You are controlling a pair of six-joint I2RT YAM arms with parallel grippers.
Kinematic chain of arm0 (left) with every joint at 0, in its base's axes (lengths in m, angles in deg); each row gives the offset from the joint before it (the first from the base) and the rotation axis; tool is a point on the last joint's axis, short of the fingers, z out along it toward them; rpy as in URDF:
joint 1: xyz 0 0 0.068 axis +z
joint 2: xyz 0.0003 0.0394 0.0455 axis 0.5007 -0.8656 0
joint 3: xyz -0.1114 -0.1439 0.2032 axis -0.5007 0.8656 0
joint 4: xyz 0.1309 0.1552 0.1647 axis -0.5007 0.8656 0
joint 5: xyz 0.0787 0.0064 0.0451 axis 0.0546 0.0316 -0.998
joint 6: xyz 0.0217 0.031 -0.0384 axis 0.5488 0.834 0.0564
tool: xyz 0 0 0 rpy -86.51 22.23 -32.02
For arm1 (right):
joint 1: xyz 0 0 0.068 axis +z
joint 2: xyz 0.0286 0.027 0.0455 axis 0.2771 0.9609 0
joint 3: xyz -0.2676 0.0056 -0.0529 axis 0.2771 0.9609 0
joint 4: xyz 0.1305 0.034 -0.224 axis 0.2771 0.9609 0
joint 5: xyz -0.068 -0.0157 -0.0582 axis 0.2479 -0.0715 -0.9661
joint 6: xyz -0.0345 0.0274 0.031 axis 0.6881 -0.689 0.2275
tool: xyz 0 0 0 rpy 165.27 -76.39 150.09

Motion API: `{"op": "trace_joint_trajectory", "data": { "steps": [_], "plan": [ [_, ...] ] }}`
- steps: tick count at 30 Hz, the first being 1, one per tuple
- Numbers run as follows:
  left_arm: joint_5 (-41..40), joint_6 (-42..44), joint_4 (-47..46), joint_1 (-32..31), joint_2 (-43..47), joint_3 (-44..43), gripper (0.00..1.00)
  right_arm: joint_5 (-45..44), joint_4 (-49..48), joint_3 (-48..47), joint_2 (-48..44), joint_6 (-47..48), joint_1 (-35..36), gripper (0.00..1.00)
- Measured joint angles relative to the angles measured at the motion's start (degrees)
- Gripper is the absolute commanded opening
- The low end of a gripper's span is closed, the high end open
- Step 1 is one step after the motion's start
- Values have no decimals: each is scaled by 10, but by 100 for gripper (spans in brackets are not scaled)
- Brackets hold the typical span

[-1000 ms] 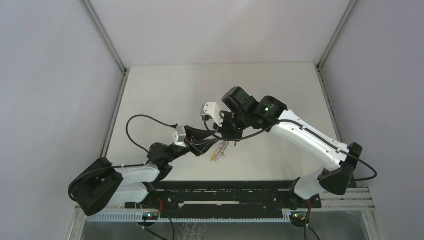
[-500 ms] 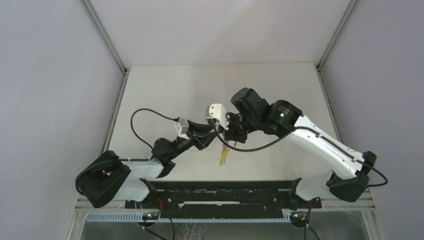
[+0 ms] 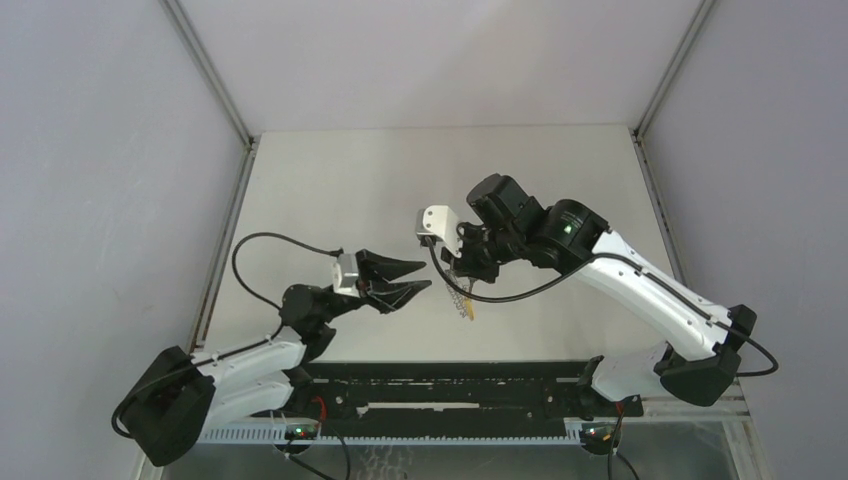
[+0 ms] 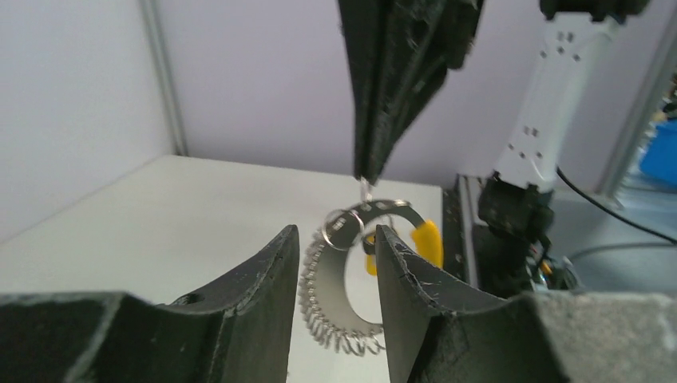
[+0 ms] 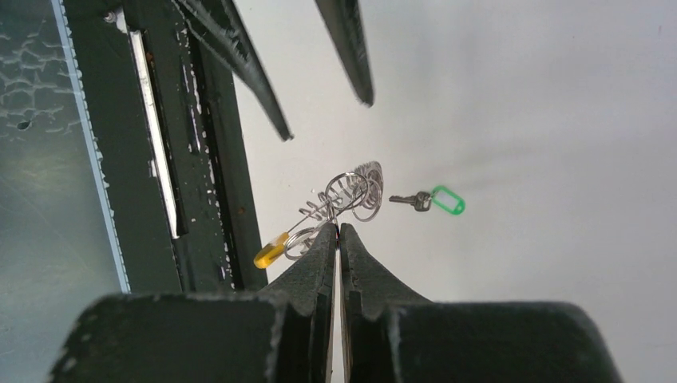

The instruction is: Put the keys on the keyring

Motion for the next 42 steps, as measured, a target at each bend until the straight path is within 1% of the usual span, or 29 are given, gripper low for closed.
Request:
{"op": "trace_joint_trajectory", "data": {
  "steps": [4,9,14,20,28,34,38,42],
  "plan": [
    [53,-2,17,-7,-22,-7,42,-3,0,0,4,4,1,0],
    [85,-3,21,-16,-40,-30,38,-3,0,0,9,11,4,0],
    [93,-4,20,-18,-56,-52,35,-3,0,0,16,15,10,0],
    [95,-7,25,-19,-81,-67,34,-3,0,0,19,18,15,0],
    [95,-7,41,-21,-92,-78,26,-3,-2,0,19,21,20,0],
    [99,-6,64,-26,-92,-91,16,-4,-5,0,19,22,23,0],
    [100,1,86,-28,-90,-94,1,-14,-4,3,19,24,23,0],
    [99,16,116,-30,-83,-96,0,-19,-9,14,19,26,24,0]
  ]
}}
